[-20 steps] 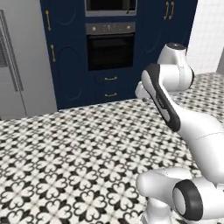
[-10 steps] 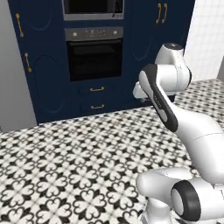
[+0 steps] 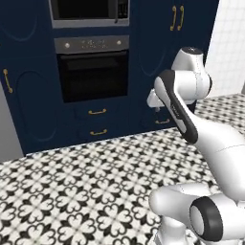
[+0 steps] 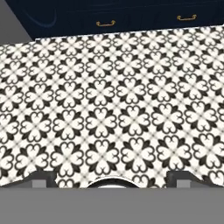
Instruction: Navigate to the microwave.
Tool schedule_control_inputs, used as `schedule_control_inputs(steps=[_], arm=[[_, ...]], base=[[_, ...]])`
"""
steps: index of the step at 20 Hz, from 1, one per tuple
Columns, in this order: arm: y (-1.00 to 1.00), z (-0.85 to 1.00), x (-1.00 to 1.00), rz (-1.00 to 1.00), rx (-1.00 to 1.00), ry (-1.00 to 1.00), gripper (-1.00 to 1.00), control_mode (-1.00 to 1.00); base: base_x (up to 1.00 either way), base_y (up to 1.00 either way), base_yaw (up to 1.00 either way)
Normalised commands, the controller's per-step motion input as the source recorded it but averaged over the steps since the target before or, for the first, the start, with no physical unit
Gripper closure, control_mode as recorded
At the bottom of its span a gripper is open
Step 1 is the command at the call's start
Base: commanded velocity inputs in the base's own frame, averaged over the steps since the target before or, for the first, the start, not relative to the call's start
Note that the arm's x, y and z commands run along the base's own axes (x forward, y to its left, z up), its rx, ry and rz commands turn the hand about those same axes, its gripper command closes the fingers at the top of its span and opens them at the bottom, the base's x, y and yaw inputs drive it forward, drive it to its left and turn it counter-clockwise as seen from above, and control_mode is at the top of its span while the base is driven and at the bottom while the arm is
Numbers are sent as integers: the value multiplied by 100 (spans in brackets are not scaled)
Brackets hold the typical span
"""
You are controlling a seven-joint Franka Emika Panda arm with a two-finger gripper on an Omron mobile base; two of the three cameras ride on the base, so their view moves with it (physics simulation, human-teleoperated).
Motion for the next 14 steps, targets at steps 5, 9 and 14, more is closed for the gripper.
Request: schedule_control_inputs(steps=[5,9,14], arm=[[0,0,0,0,0,0,-100,100],[0,0,0,0,0,0,-100,100],[0,0,0,0,0,0,-100,100]], base=[[100,30,-1],[100,14,0],[100,35,0]])
